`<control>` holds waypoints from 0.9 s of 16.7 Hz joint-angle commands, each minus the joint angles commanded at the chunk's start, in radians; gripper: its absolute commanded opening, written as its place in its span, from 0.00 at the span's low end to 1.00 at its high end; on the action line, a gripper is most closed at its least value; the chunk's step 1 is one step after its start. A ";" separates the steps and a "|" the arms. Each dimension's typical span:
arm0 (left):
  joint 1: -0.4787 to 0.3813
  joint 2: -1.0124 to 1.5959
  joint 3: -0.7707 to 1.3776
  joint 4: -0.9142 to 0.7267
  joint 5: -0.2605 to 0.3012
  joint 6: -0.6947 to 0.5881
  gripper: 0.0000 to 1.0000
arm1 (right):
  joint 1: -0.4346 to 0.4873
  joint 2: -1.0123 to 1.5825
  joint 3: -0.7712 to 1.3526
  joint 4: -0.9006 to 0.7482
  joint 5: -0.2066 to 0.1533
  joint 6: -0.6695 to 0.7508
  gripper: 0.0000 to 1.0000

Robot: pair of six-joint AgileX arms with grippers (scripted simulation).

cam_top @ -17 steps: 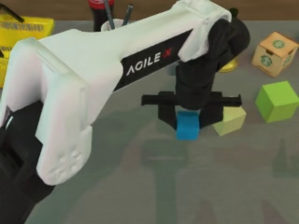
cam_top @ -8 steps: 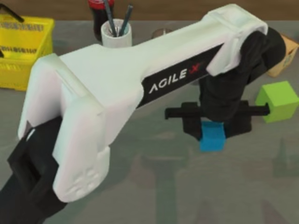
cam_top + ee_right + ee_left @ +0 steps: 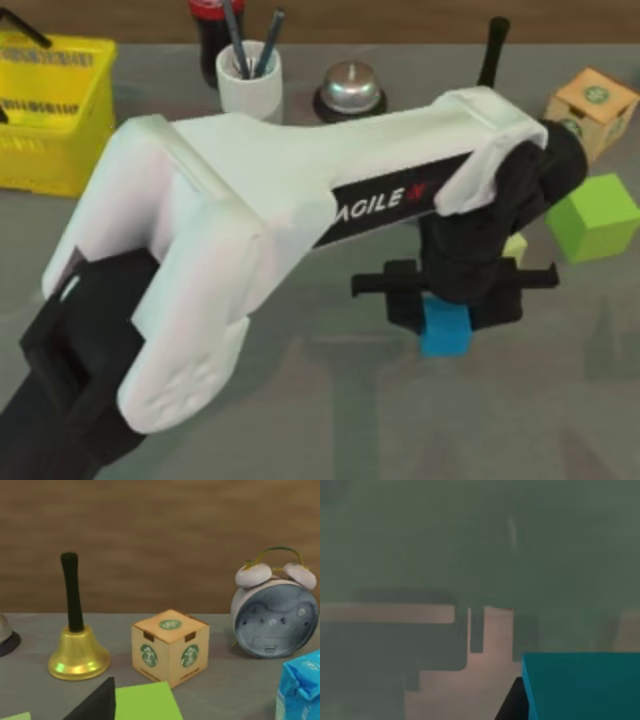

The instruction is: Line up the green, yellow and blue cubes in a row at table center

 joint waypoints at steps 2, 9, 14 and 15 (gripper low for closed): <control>-0.002 0.005 -0.031 0.031 0.000 -0.001 0.00 | 0.000 0.000 0.000 0.000 0.000 0.000 1.00; -0.002 0.005 -0.032 0.032 0.000 -0.001 0.30 | 0.000 0.000 0.000 0.000 0.000 0.000 1.00; -0.002 0.005 -0.032 0.032 0.000 -0.001 0.68 | 0.000 0.000 0.000 0.000 0.000 0.000 1.00; -0.002 0.005 -0.032 0.032 0.000 -0.001 0.75 | 0.000 0.000 0.000 0.000 0.000 0.000 1.00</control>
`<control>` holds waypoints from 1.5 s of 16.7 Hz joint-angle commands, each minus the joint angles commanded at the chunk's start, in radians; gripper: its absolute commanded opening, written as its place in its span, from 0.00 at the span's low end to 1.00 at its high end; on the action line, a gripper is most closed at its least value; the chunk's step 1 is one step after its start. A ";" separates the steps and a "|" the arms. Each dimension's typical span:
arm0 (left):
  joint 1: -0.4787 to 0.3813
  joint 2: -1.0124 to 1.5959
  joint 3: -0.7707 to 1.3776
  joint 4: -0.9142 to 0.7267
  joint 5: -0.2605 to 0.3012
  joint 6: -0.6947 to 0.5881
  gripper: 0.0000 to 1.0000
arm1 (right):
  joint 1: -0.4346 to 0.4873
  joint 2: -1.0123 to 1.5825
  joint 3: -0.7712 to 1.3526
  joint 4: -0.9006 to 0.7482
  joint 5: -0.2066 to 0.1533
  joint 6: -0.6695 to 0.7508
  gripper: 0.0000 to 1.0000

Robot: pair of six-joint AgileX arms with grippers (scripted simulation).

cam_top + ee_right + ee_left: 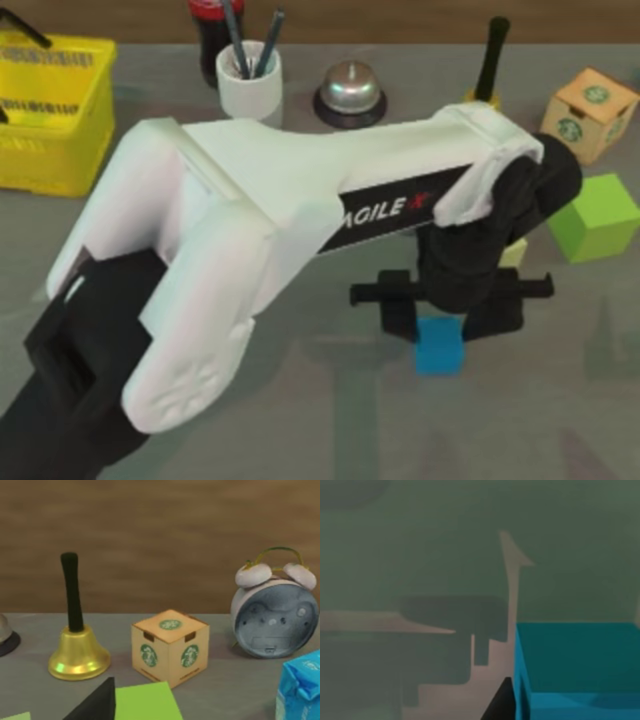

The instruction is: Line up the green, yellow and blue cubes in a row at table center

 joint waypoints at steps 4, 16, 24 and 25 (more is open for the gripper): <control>0.000 0.000 0.000 0.000 0.000 0.000 1.00 | 0.000 0.000 0.000 0.000 0.000 0.000 1.00; 0.005 -0.006 0.072 -0.075 -0.001 -0.004 1.00 | 0.000 0.000 0.000 0.000 0.000 0.000 1.00; 0.016 -0.030 0.225 -0.254 0.000 -0.006 1.00 | 0.000 0.000 0.000 0.000 0.000 0.000 1.00; 0.011 -0.027 0.223 -0.252 0.000 -0.006 1.00 | 0.000 0.000 0.000 0.000 0.000 0.000 1.00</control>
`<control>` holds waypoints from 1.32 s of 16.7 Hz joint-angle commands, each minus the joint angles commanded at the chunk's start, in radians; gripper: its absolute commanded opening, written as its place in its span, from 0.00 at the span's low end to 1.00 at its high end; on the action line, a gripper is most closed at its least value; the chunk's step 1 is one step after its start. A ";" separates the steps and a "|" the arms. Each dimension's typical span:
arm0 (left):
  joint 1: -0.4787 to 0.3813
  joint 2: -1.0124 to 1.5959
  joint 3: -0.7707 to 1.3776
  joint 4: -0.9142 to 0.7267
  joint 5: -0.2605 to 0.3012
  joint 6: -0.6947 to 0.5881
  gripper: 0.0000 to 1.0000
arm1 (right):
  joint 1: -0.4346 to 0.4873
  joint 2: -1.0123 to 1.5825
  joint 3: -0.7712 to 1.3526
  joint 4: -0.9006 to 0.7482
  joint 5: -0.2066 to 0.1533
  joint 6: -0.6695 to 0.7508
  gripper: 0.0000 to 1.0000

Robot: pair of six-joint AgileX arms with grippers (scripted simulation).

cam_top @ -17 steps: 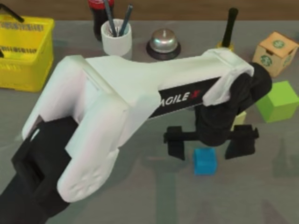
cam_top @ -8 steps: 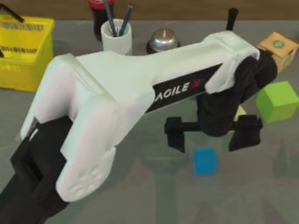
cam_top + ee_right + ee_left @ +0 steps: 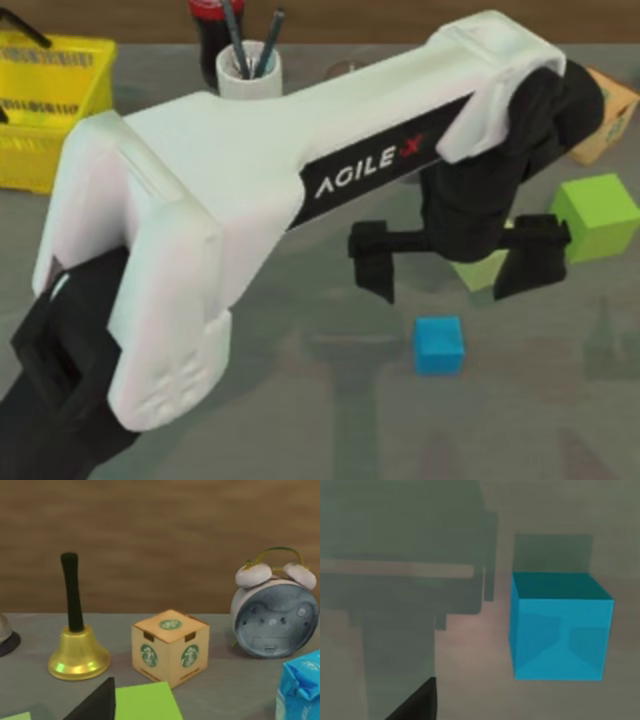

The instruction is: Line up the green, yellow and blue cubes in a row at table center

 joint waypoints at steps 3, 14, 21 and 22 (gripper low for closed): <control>0.015 -0.030 -0.029 0.018 -0.001 0.005 1.00 | 0.008 0.027 0.027 -0.019 -0.002 0.000 1.00; 0.395 -0.905 -0.827 0.484 -0.015 0.193 1.00 | 0.150 0.820 0.724 -0.476 0.000 -0.013 1.00; 0.699 -1.716 -1.591 0.914 -0.009 0.511 1.00 | 0.269 1.589 1.300 -0.877 0.001 -0.024 1.00; 0.735 -1.813 -1.686 0.971 -0.007 0.561 1.00 | 0.285 1.680 1.373 -0.927 0.001 -0.026 1.00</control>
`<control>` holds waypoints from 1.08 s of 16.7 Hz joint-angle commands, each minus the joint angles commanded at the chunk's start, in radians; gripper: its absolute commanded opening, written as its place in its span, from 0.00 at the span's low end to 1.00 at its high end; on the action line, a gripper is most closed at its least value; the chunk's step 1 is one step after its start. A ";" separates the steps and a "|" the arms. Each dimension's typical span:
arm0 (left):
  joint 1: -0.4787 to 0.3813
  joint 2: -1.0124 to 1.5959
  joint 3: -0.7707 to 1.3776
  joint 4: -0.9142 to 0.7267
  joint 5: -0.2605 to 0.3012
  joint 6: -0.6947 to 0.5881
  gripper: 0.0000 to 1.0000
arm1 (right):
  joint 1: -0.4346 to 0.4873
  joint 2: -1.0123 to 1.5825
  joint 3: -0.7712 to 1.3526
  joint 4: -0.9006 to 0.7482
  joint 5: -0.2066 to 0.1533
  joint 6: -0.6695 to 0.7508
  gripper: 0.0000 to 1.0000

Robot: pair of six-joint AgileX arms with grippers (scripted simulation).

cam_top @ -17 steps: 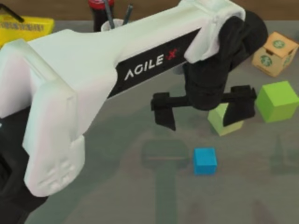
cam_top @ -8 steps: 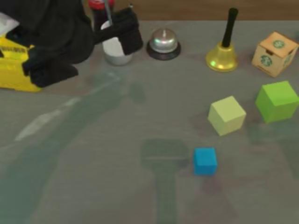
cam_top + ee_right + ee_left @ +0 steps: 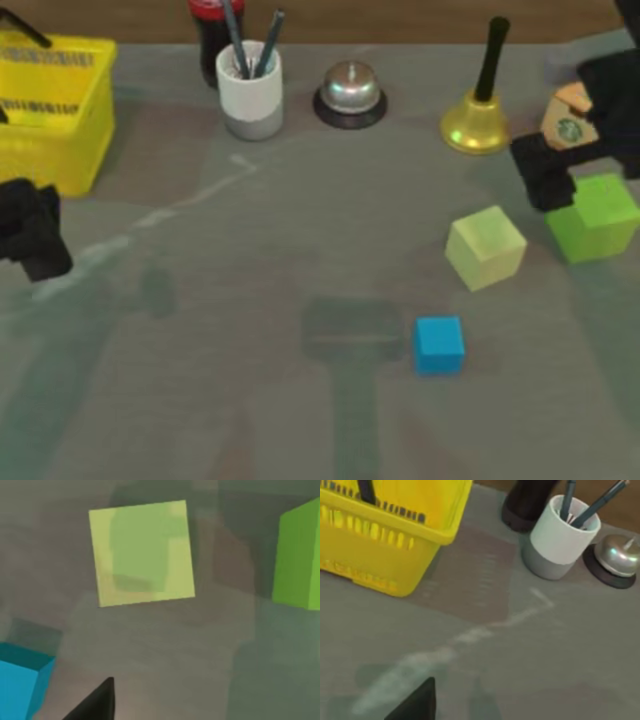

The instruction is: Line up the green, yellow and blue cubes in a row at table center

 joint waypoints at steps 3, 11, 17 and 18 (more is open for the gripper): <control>0.092 -0.253 -0.245 0.160 0.009 0.146 1.00 | 0.042 0.236 0.203 -0.132 0.000 -0.004 1.00; 0.212 -0.618 -0.571 0.407 0.029 0.373 1.00 | 0.100 0.543 0.506 -0.299 0.003 -0.010 1.00; 0.213 -0.620 -0.573 0.409 0.029 0.375 1.00 | 0.096 0.548 0.506 -0.296 0.003 -0.010 1.00; 0.213 -0.620 -0.573 0.409 0.029 0.375 1.00 | 0.098 0.552 0.494 -0.282 0.003 -0.011 1.00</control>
